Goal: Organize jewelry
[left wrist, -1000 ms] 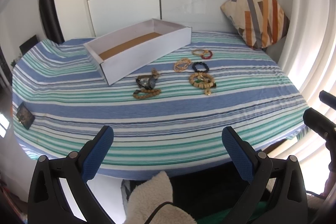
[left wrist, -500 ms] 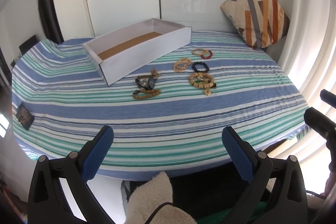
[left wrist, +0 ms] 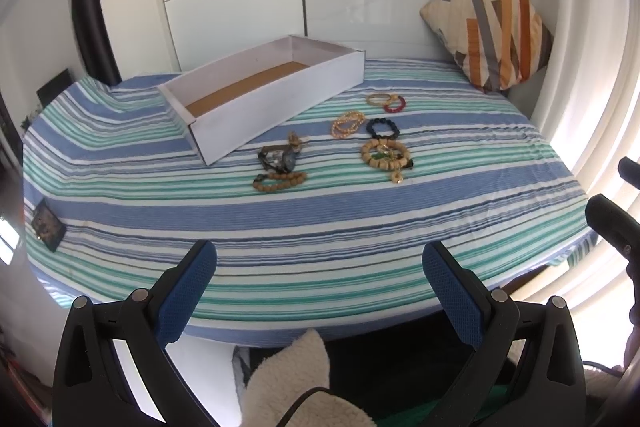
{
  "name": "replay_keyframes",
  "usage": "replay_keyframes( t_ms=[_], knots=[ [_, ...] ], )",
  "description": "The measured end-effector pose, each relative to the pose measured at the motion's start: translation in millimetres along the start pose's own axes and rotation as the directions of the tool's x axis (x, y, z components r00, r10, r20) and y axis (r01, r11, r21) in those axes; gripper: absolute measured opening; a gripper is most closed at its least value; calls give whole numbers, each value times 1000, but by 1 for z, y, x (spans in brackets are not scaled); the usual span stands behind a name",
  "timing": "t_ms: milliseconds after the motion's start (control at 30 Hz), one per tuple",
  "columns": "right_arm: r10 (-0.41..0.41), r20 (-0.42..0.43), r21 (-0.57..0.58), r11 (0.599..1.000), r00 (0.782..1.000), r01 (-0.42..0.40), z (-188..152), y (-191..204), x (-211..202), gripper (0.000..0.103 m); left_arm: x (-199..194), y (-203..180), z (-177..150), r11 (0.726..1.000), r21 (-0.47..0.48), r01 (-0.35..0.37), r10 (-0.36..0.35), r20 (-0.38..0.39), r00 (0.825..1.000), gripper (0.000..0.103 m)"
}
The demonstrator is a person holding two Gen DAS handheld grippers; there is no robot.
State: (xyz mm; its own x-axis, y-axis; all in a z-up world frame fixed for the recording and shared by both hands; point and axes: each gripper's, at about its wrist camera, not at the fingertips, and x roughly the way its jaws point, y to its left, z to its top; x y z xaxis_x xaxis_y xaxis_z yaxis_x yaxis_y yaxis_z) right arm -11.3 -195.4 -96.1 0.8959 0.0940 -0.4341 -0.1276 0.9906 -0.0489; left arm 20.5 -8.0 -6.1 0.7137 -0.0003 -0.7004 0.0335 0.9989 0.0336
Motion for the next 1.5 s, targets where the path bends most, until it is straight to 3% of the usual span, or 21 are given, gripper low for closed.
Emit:
replay_keyframes(
  t_ms=[433,733,1067,1200,1400,1500],
  knots=[
    [-28,9,-24,999,1000,28,2,3,3,103,8,-8,3,1000,30,4,-3,-20,1000,103],
    [-28,12,-2,1000,1000,28,6,-8,12,103,6,-7,9,999,54,-5,3,28,1000,103],
    [47,57,61,997,997,-51,19,-28,31,103,33,-3,16,999,29,45,-44,-34,998,102],
    [95,30,74,993,995,-97,23,-32,52,103,48,-1,23,999,21,41,-39,-65,997,102],
    [117,-50,78,991,992,-113,27,-34,92,103,77,17,34,994,-54,96,-102,-106,989,102],
    [138,-101,95,987,985,-129,28,-41,120,103,101,24,41,994,-74,81,-91,-146,985,102]
  ],
)
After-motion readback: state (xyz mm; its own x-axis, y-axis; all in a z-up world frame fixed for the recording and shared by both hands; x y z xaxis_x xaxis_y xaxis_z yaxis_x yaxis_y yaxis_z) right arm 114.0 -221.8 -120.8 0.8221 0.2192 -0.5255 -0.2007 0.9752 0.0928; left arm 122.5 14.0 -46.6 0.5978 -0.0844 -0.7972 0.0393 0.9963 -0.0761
